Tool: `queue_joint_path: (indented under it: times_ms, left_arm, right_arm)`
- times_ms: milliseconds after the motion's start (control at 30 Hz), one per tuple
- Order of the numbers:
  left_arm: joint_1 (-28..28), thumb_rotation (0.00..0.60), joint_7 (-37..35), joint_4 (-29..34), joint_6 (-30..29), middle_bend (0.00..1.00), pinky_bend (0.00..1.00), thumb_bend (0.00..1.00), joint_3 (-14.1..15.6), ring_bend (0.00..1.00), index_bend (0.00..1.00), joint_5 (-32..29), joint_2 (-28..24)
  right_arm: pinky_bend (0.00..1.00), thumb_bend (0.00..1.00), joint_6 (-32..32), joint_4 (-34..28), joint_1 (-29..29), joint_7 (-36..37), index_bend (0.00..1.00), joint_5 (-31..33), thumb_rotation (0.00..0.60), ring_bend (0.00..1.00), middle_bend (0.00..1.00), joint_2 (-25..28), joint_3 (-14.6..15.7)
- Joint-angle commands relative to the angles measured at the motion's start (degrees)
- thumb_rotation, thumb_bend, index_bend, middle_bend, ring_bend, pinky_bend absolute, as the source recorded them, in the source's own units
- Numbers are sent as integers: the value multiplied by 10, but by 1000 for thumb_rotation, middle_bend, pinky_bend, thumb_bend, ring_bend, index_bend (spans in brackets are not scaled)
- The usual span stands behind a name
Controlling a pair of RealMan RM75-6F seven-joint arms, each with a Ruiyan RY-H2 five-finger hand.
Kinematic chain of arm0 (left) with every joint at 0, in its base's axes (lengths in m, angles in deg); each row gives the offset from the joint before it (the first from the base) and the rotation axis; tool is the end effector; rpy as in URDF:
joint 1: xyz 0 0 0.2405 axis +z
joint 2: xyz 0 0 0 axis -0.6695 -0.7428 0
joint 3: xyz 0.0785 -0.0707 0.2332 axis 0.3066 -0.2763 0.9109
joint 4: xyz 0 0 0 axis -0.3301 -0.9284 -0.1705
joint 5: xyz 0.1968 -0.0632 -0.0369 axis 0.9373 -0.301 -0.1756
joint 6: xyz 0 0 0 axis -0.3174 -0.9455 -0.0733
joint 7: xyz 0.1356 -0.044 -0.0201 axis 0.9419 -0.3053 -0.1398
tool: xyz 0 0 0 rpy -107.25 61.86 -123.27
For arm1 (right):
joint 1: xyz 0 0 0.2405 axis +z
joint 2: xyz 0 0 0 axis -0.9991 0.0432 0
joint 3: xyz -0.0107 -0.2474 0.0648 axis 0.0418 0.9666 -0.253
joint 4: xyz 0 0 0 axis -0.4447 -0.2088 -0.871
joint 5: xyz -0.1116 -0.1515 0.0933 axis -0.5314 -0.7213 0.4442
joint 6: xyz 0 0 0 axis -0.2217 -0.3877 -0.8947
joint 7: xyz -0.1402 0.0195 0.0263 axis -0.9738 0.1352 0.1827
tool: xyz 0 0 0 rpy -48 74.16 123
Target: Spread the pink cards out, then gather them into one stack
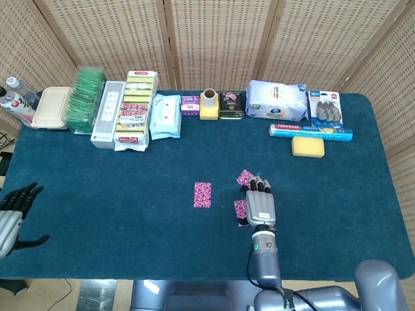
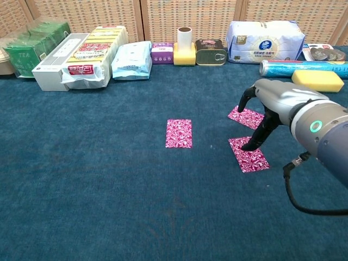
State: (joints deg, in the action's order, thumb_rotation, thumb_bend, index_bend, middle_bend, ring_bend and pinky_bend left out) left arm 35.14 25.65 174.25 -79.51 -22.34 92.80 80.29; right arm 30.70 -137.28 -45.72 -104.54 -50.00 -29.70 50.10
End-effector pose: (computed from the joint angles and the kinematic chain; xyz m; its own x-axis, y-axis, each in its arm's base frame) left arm -0.3151 0.1706 0.1695 0.3767 0.2018 0.9041 0.9251 -0.0321 -0.3783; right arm -0.1047 -0.2724 -0.0409 0.3333 -0.3059 0.8918 -0.9235 0.0845 0.3741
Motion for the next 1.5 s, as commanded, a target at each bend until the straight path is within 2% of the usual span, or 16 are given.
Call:
queue_joint_path:
  times_ms: [33,433,500,733,1133,1500]
  left_arm:
    - [0,600,0,0,1,0,35,33,0,0,0,0,0]
    - [-5,600,4,1,10,0,35,33,-3,0,0,-10,1]
    - [-6,600,7,2,12,0,35,33,-3,0,0,-11,1]
    - [-7,600,6,3,16,0,35,33,-4,0,0,-15,1]
    - [-11,600,2,2,23,0,35,33,-6,0,0,-22,-1]
    - [-11,600,12,4,24,0,35,33,-6,0,0,-24,1]
  right_arm:
    - [64,24,-14,29,6,-5,295,10,600,27,81,-5,-22]
    - [68,43,-55,166,25,3,290,53,600,27,81,-46,-93]
    - [68,54,-67,205,36,7,290,63,600,27,82,-62,-113]
    - [71,70,-94,276,58,6,290,78,600,27,86,-93,-144]
    - [72,73,-110,306,62,5,290,95,600,27,90,-105,-165]
    - [73,101,-119,316,55,9,304,97,600,33,104,-105,-167]
